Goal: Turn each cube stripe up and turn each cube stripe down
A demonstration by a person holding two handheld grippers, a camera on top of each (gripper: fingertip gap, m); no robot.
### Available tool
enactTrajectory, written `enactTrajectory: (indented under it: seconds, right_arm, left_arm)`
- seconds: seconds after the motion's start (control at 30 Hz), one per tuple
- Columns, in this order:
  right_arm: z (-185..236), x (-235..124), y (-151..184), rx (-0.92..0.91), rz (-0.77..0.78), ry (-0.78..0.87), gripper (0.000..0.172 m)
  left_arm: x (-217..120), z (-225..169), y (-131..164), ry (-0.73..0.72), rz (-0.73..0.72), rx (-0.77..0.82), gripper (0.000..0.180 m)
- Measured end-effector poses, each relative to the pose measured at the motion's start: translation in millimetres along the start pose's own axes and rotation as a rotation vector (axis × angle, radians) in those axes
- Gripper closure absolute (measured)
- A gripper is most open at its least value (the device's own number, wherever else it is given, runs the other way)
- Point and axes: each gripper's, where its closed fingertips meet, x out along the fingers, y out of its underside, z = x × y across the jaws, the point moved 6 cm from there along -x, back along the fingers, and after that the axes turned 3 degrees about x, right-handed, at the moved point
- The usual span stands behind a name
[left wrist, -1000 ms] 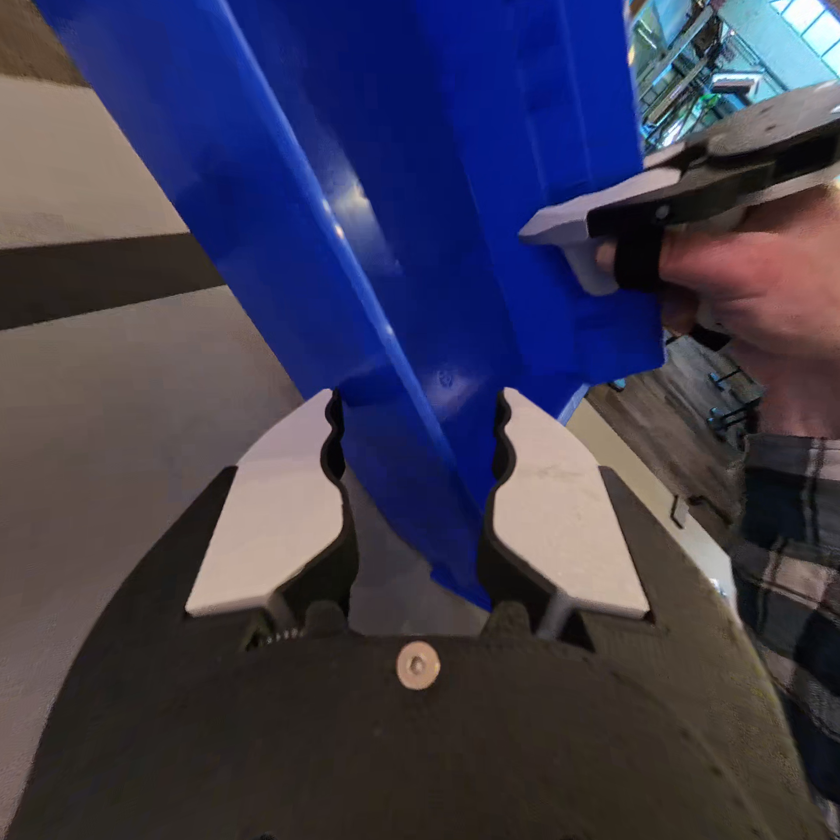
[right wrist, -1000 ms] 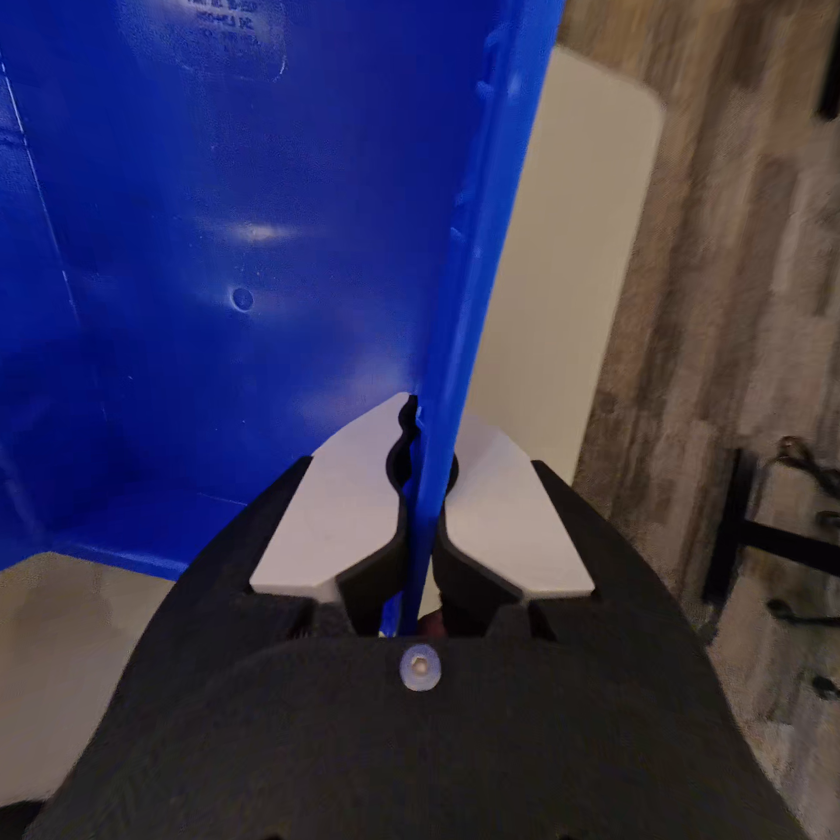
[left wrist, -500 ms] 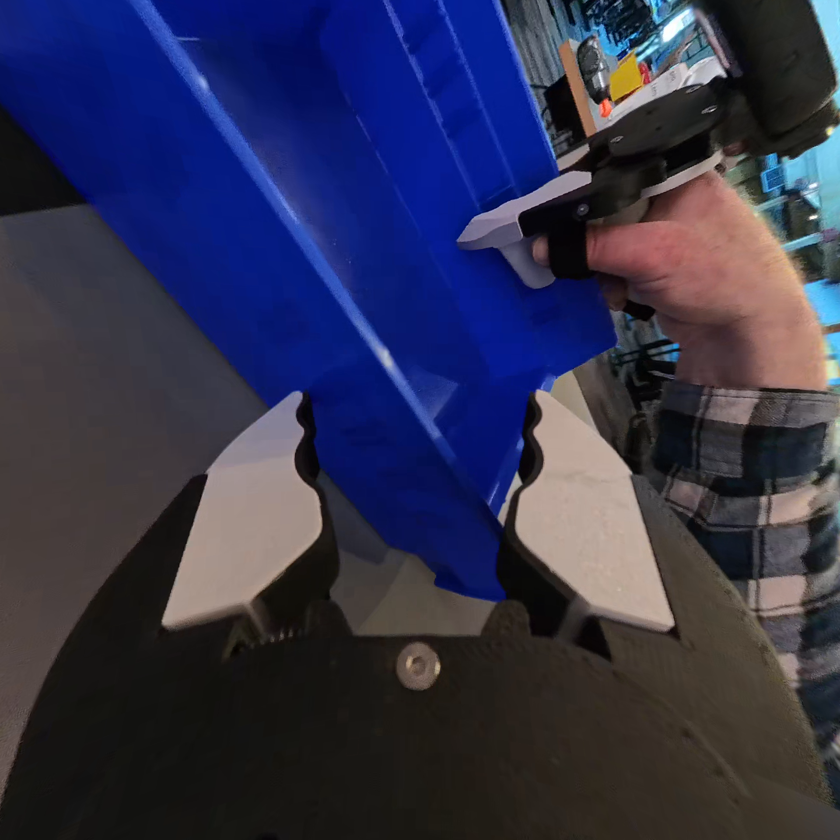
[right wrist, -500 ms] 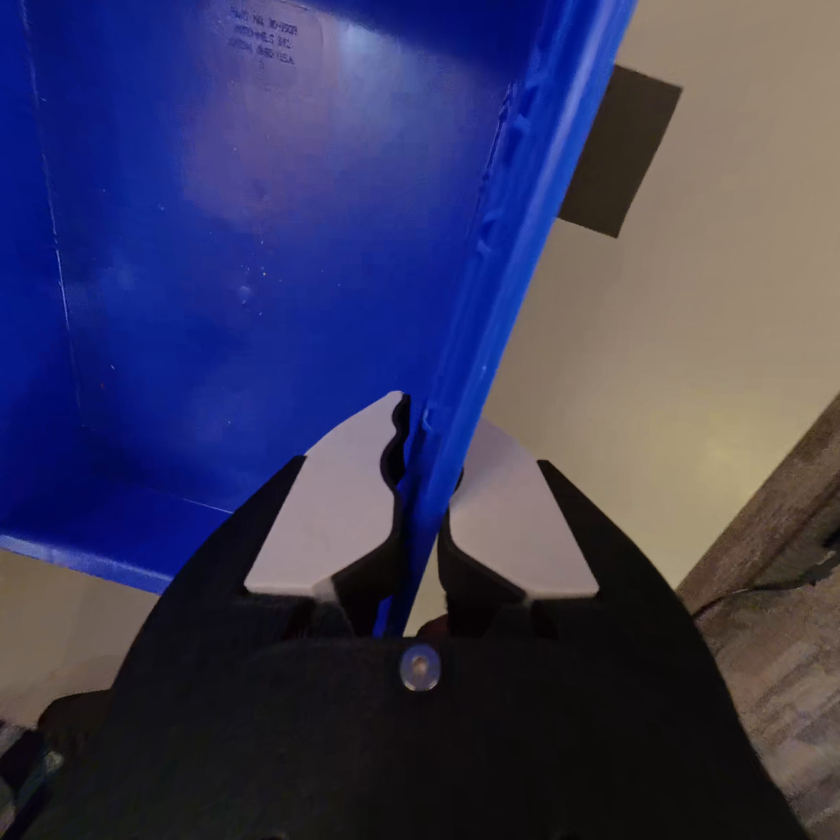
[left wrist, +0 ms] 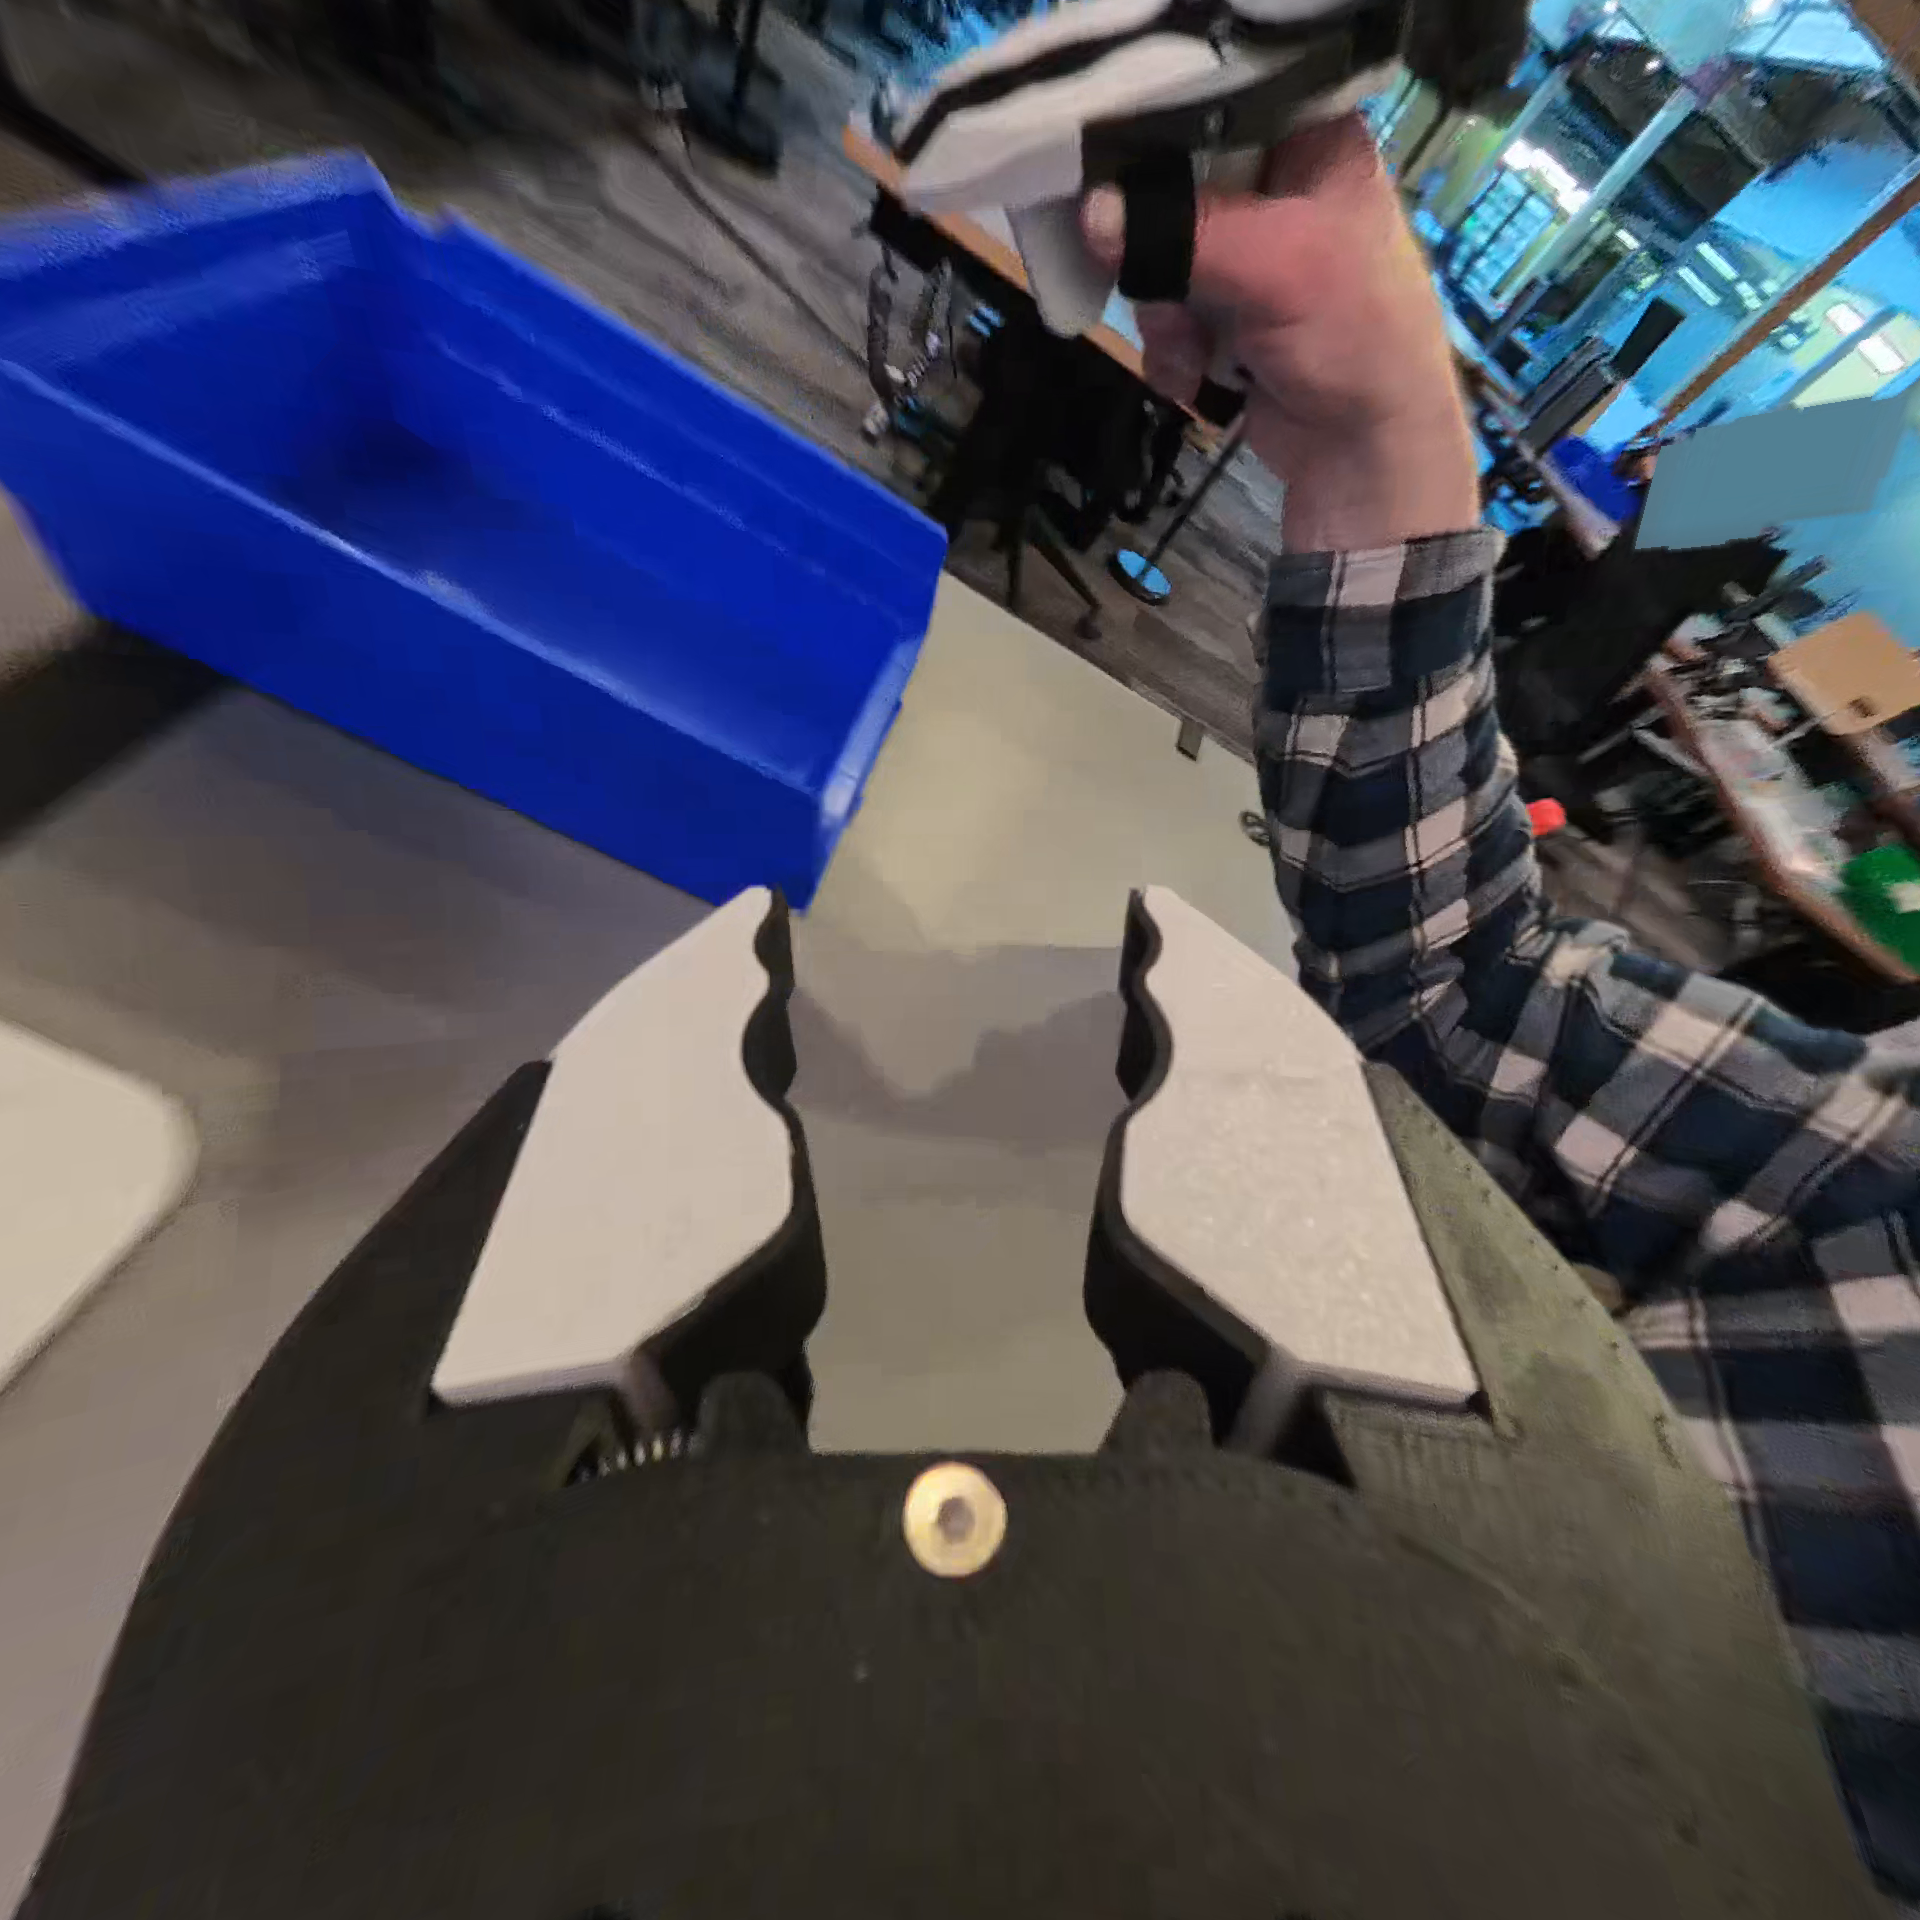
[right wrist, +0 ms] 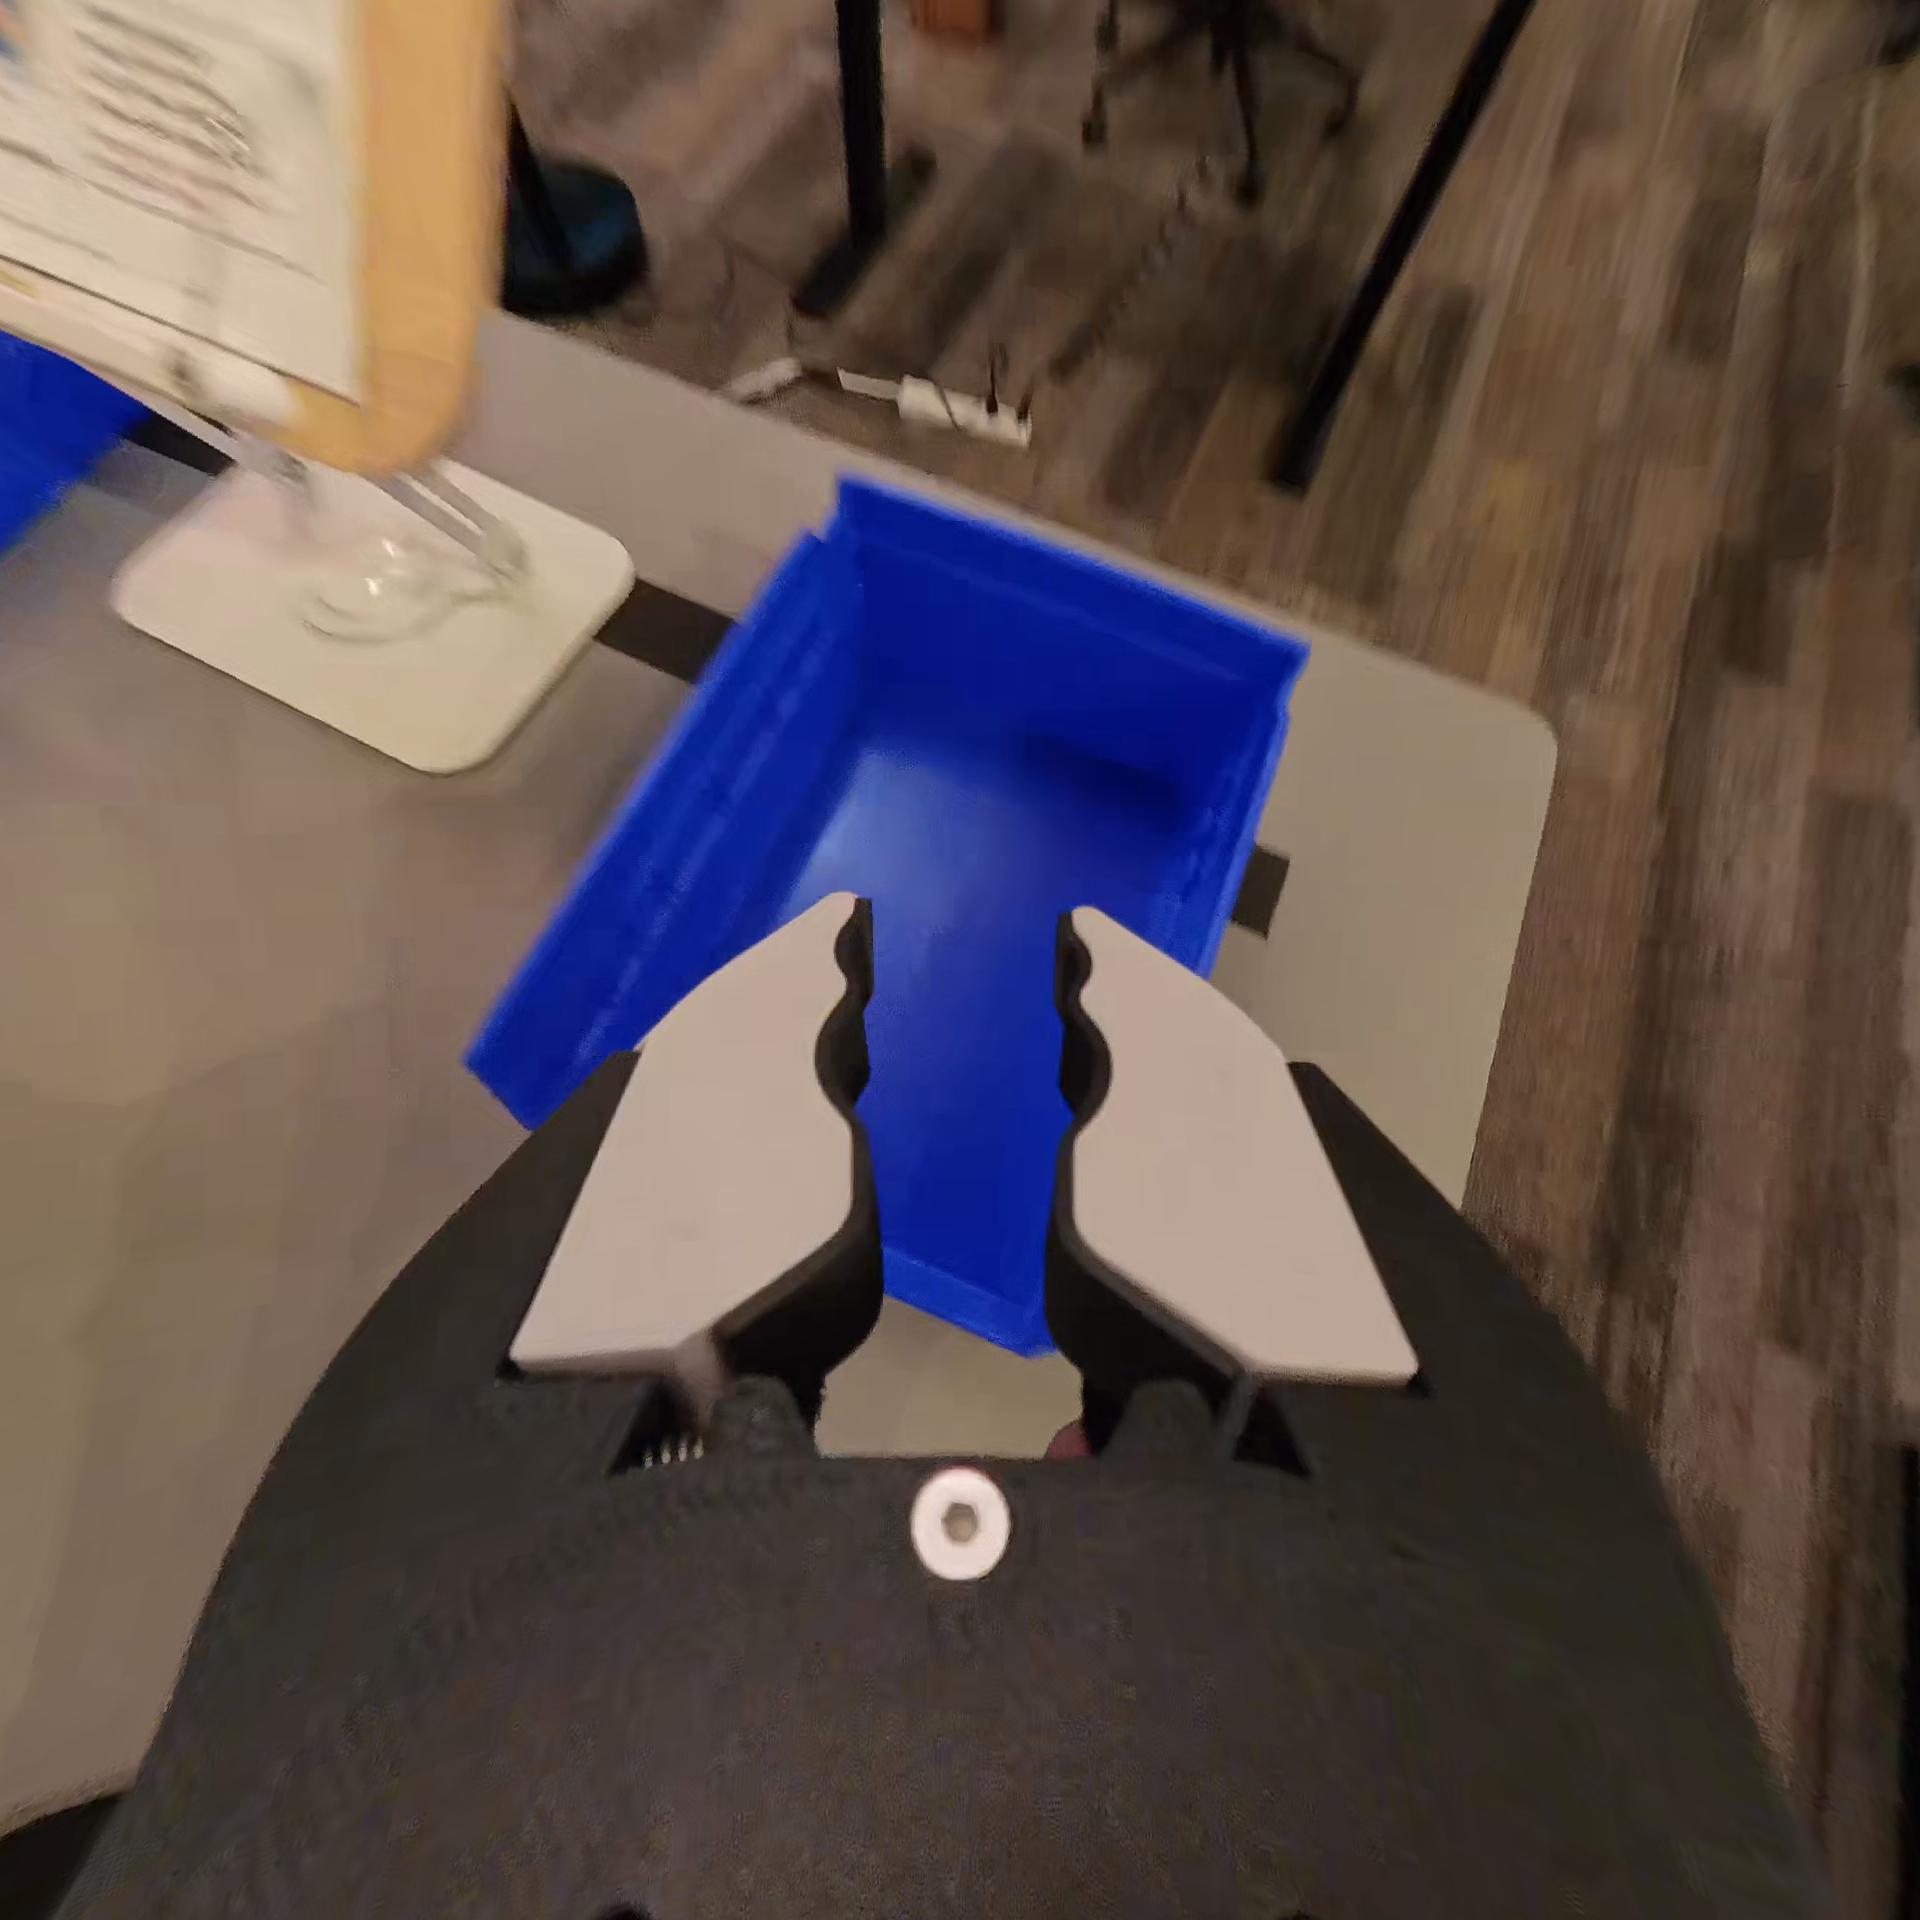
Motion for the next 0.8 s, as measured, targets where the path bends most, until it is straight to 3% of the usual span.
enactTrajectory:
  seconds: [0.2,0.33,0.43,0.57,0.7,0.8]
  right_arm:
    - [68.0,-33.3,-38.6,-0.099,-0.216,-0.073,0.14]
    - [84.5,-22.6,-46.5,-0.134,-0.198,-0.063,0.137]
    - [87.8,-20.5,-48.9,-0.097,-0.238,-0.084,0.139]
    - [95.0,-14.8,-58.7,-0.069,-0.309,-0.152,0.139]
    - [99.5,-7.2,-63.3,-0.057,-0.348,-0.186,0.138]
    - [106.2,-8.9,-66.7,-0.074,-0.377,-0.185,0.139]
  left_arm:
    - [-132.8,14.4,-36.8,-0.223,-0.199,0.238,0.126]
    - [-194.4,33.2,-47.2,-0.32,-0.335,0.331,0.128]
    - [-222.0,52.9,-45.3,-0.455,-0.346,0.43,0.132]
    - [-246.5,75.3,-40.9,-0.44,-0.383,0.342,0.133]
    - [-270.7,96.4,-31.8,-0.587,-0.324,0.337,0.128]
    - [-284.7,111.3,-21.5,-0.602,-0.335,0.282,0.129]
